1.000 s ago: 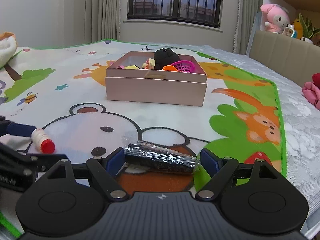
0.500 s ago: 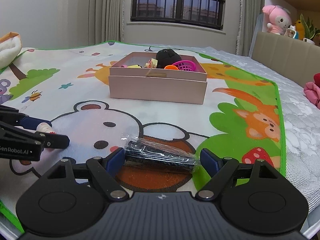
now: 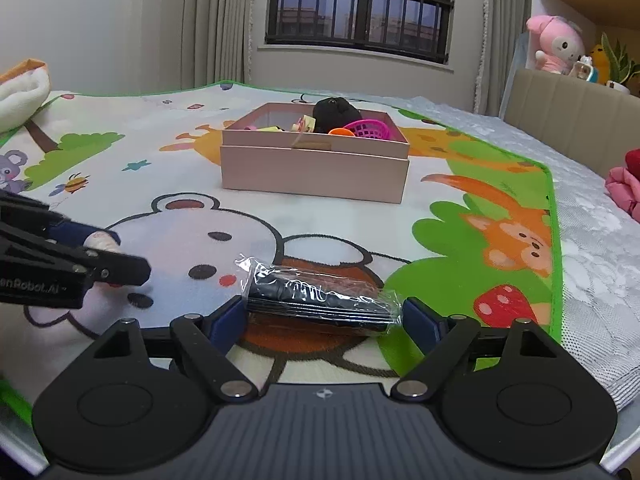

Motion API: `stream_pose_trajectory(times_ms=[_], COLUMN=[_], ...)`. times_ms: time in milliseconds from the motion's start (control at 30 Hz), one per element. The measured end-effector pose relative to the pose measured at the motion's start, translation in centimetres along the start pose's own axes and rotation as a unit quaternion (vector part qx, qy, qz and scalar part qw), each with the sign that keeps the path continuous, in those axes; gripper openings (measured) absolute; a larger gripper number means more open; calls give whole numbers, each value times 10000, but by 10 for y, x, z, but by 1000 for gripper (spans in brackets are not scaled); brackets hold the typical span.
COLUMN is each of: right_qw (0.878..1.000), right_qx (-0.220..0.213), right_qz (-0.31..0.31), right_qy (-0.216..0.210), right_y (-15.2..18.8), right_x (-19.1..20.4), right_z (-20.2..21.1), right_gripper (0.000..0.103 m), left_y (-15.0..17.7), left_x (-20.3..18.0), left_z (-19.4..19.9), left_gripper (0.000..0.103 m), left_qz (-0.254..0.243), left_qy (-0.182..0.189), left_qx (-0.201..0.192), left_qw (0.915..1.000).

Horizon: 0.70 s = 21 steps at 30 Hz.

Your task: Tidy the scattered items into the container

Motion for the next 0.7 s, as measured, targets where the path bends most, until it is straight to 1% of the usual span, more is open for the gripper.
stream_pose_trajectory(times_ms=[133,300,500,600,700], right_qw=[10000,9999,9994,9986,9965], right_qx=[-7,-2,-48,-72,-103], right_qz=[53,103,321,518,810], right_qy=[-6,29,92,111,188], right_y=[5,8,8,5,1], right_x=[-5,-9,-9,-10,-9], right_z=[8,16,29,35,39], right_gripper=[84,84,84,84,84], left_y=[0,1,2,-4,-22], left_x=[-9,-16,-20,-20,-19], left_z=[4,9,16,15,14], left_gripper=[48,48,48,48,48], left_qz=[-79,-62,-44,-46,-42], left_qy=[-24,-20,30,100,238], left_qx=[-29,-99,-232,-314,-409], left_qw=[10000,9999,9997,9994,9989])
Point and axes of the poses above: each gripper's, at about its wrist camera, not at the fingertips, and z roughly against the way its jaws point, x to its left, y to its underside, the point moved 3 cm from there along -z, roughly the way its jaws point, and after that the axes turned 12 degrees about x, right-handed, at the moved point
